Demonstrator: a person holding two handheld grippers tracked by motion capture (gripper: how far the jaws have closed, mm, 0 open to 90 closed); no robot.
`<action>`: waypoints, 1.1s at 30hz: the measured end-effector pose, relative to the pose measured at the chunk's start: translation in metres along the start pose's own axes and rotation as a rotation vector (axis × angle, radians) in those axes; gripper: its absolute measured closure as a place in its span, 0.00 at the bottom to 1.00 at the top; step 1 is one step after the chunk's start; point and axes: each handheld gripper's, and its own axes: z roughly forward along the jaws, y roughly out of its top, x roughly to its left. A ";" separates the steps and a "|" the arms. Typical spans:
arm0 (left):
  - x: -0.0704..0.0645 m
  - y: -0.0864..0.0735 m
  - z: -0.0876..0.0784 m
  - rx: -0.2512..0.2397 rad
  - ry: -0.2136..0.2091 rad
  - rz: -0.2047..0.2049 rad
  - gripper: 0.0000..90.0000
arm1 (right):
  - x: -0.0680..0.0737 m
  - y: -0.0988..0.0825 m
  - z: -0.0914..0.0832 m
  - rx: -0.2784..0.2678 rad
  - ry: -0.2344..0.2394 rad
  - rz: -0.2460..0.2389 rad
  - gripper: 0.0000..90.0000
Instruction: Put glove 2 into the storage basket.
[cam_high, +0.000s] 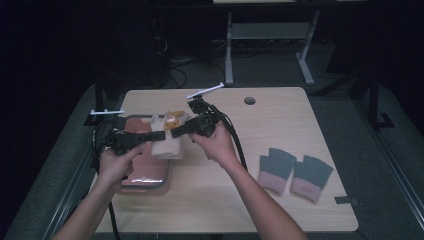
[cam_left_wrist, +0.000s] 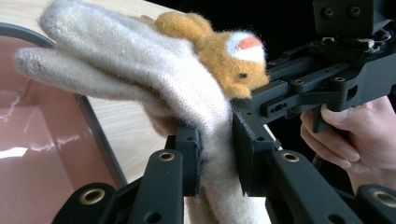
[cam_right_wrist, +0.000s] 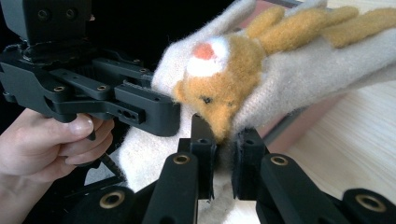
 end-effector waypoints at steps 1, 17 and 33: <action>0.003 0.000 -0.005 -0.005 0.002 0.002 0.82 | 0.003 0.002 0.003 -0.004 0.009 0.001 0.90; 0.024 -0.003 -0.029 -0.022 0.035 -0.001 0.84 | 0.012 0.013 0.032 0.007 0.042 -0.013 0.90; 0.044 -0.009 -0.044 -0.018 0.070 -0.039 0.84 | 0.011 0.014 0.063 0.025 0.076 0.004 0.90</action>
